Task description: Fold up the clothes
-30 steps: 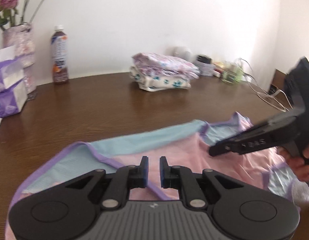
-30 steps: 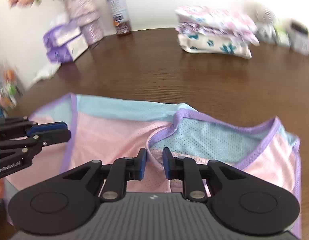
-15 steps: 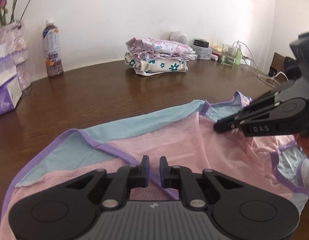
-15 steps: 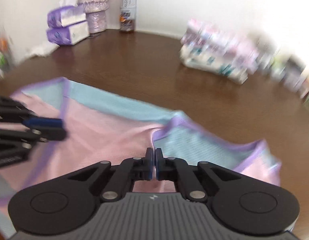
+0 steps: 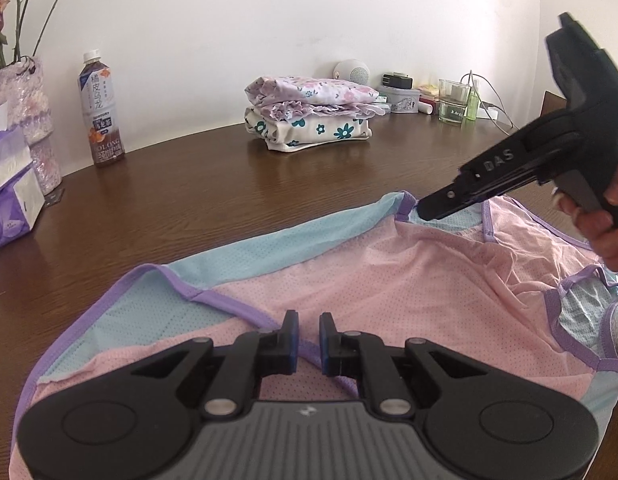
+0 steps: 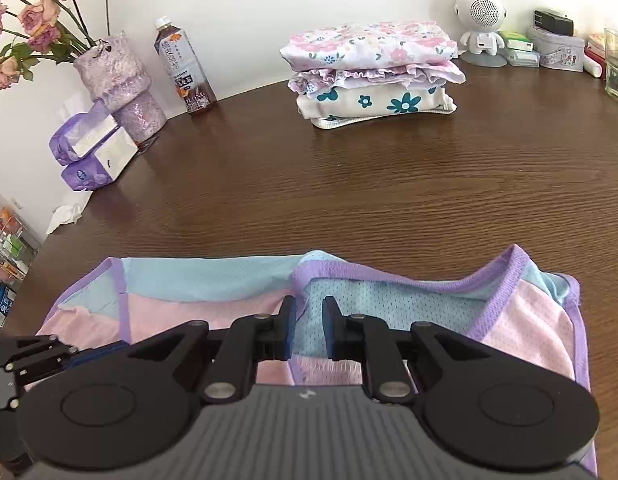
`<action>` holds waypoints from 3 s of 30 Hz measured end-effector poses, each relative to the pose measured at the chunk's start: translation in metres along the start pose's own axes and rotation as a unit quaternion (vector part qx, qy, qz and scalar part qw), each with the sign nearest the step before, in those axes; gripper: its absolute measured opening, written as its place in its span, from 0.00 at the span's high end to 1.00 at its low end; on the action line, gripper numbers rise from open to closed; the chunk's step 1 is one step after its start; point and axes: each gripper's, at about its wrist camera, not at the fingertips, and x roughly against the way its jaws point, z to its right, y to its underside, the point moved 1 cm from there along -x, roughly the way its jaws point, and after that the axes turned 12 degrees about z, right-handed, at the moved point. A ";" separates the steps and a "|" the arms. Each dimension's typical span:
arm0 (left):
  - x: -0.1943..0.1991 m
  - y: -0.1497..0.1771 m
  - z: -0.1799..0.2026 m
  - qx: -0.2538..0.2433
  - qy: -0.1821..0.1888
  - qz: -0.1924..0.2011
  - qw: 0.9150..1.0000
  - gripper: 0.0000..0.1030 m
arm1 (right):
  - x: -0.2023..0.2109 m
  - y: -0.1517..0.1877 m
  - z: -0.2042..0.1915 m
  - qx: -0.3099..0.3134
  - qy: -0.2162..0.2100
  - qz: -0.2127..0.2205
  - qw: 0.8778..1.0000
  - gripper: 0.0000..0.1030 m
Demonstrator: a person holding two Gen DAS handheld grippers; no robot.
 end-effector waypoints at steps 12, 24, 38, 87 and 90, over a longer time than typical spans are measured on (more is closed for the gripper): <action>0.001 0.002 0.001 -0.006 0.002 0.002 1.000 0.91 | -0.005 0.000 -0.021 0.127 0.045 0.020 0.991 1.00; 0.004 -0.004 0.010 -0.044 0.010 0.011 0.999 0.90 | 0.058 0.025 -0.018 0.179 0.042 0.031 0.982 0.70; 0.000 -0.039 0.122 -0.382 0.129 0.014 0.915 0.72 | 0.090 0.094 -0.051 0.628 0.026 0.058 0.776 0.60; -0.066 -0.021 0.164 -0.570 0.256 0.010 0.781 0.91 | 0.066 0.089 -0.013 0.638 0.009 -0.036 0.769 0.97; -0.061 -0.025 0.158 -0.556 0.247 0.016 0.793 0.90 | 0.073 0.068 -0.012 0.595 -0.001 -0.043 0.803 0.91</action>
